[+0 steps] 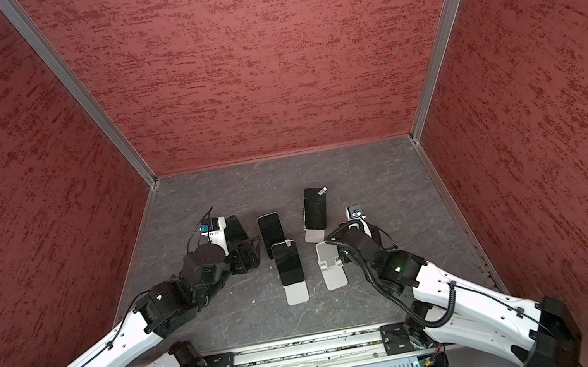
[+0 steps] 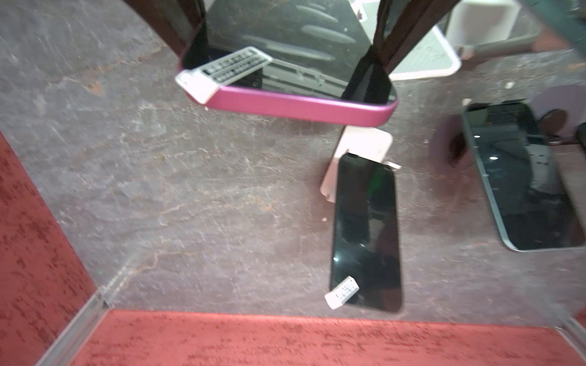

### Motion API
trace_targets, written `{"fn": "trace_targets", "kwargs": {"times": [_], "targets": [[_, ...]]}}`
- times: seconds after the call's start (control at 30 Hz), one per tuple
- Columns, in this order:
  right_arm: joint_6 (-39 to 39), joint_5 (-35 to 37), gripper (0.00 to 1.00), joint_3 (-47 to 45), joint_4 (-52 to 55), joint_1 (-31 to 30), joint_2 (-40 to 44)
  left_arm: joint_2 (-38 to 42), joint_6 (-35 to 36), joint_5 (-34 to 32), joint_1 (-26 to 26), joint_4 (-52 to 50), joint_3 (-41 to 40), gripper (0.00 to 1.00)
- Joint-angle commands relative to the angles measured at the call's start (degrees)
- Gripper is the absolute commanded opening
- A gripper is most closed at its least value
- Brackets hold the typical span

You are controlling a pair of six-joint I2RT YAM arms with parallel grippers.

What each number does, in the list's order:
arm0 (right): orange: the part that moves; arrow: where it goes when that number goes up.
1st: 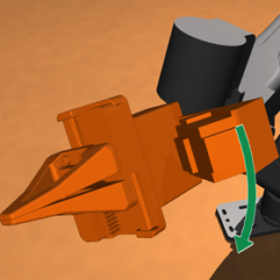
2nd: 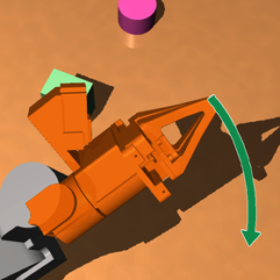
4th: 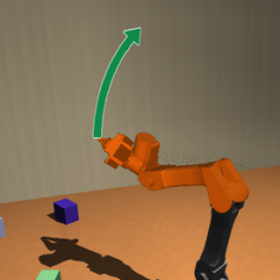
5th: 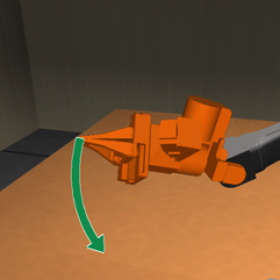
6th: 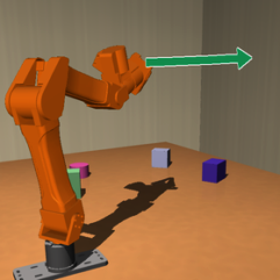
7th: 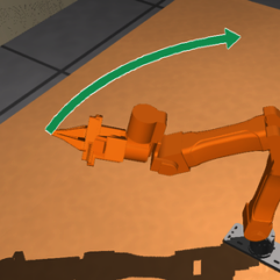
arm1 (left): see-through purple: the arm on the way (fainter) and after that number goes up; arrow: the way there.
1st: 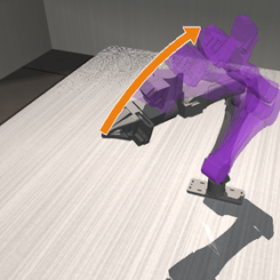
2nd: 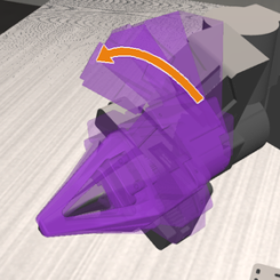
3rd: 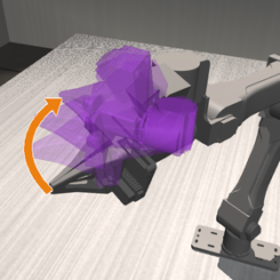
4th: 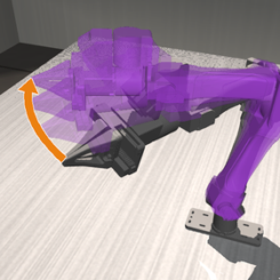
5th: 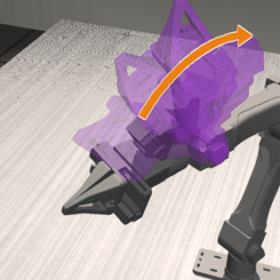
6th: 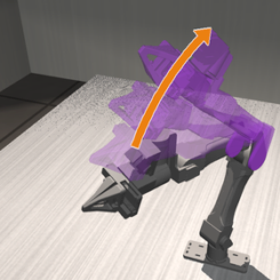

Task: Remove the phone from the phone stand
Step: Place the phone to the middle-right of the table.

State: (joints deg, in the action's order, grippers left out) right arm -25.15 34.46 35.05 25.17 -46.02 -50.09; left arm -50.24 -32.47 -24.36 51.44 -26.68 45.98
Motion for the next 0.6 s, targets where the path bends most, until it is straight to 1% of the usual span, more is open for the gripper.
{"fn": "trace_targets", "kwargs": {"times": [0.0, 0.27, 0.47, 0.57], "targets": [[-1.4, -0.66, 0.65, -1.0, -2.38, 2.75, -0.35, -0.04, 1.22, 0.28, 0.2, 1.17, -0.51, 1.0], [-1.04, -8.65, 0.66, -2.62, -6.8, 11.69, -4.01, 0.27, 1.87, 0.33, 0.28, 2.08, -0.59, 0.99], [-0.26, -15.91, 0.66, -1.85, -11.41, 17.09, -9.34, 1.15, 2.41, 0.93, 0.41, 3.49, -1.4, 1.0], [0.09, -18.42, 0.66, -1.01, -13.74, 19.13, -12.65, 1.71, 2.35, 0.93, 0.41, 4.03, -1.98, 0.99]]}}
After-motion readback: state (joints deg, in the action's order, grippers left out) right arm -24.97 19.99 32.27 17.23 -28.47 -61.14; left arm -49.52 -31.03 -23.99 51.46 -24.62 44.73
